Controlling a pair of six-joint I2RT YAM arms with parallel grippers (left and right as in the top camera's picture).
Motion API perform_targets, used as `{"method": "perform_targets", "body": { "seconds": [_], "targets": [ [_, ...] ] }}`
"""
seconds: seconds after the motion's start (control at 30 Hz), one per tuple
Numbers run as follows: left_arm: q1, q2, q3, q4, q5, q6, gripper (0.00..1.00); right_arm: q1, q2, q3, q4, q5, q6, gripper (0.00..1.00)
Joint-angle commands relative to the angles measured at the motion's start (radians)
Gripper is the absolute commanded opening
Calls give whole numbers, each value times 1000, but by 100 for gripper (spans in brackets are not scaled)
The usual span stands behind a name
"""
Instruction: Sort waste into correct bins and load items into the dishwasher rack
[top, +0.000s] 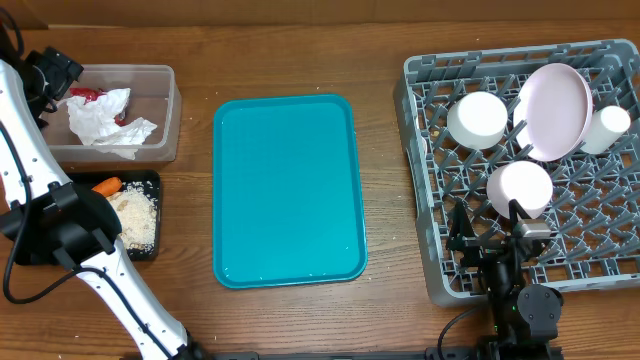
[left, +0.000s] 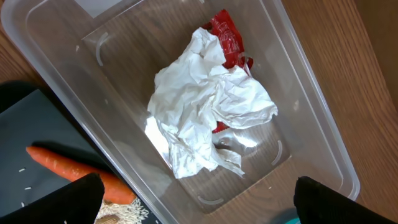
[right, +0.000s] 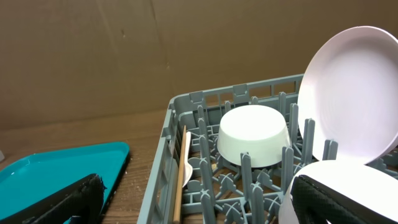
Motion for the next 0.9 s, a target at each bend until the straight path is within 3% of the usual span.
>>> {"method": "perform_targets", "body": {
  "seconds": [0.0, 0.17, 0.37, 0.5, 0.73, 0.83, 0.87],
  "targets": [
    [-37, -32, -24, 2, -7, 5, 100, 2, -8, -10, 6, 10, -7, 100],
    [-93, -177, -197, 15, -7, 5, 100, 2, -8, -10, 6, 10, -7, 100],
    [-226, -549, -713, 149, -7, 5, 100, 2, -8, -10, 6, 10, -7, 100],
    [-423, -823, -1021, 158, -7, 5, 100, 2, -8, -10, 6, 10, -7, 100],
    [-679, -1131, -1289, 167, -150, 99, 100, 2, -8, -10, 6, 10, -7, 100],
    [-676, -1223, -1395, 274, -161, 100, 100, 2, -8, -10, 6, 10, -7, 100],
    [-676, -1279, -1476, 392, -160, 145, 100, 2, -8, -10, 6, 10, -7, 100]
  ]
}}
